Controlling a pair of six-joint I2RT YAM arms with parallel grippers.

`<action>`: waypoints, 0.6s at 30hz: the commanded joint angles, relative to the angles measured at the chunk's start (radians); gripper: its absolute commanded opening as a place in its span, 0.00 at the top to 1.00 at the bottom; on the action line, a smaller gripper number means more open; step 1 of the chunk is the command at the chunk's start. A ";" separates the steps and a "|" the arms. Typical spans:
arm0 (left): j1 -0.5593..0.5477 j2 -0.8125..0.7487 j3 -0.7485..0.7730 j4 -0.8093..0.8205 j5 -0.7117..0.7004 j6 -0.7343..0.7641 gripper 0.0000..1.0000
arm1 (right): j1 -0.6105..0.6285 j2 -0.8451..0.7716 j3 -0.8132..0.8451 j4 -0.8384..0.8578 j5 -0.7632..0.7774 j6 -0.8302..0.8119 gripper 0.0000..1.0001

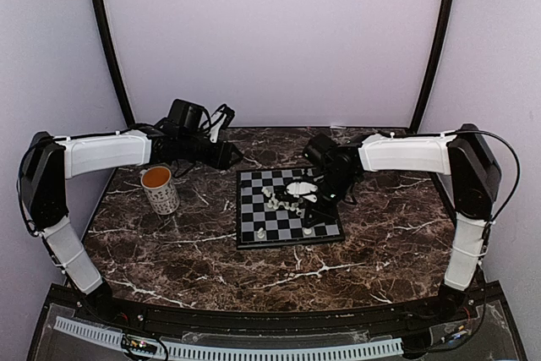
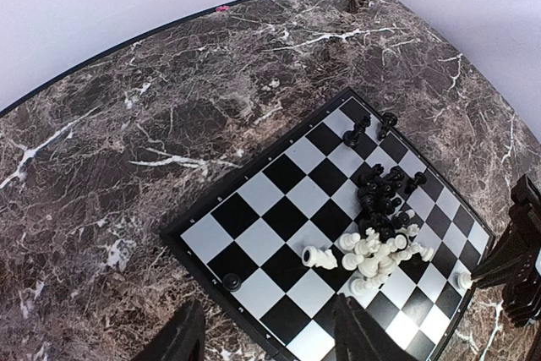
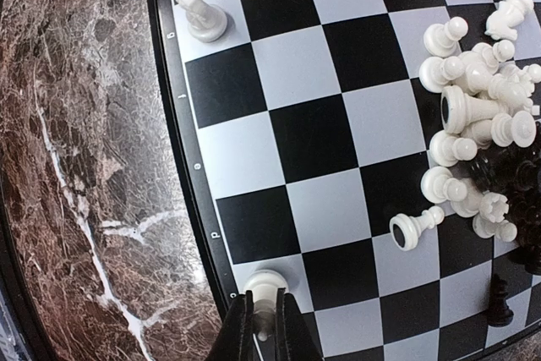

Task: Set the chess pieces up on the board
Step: Place the bishop on f1.

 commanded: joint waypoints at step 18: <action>0.000 -0.010 0.004 -0.024 0.028 0.013 0.46 | 0.001 -0.011 -0.005 -0.001 0.011 0.003 0.70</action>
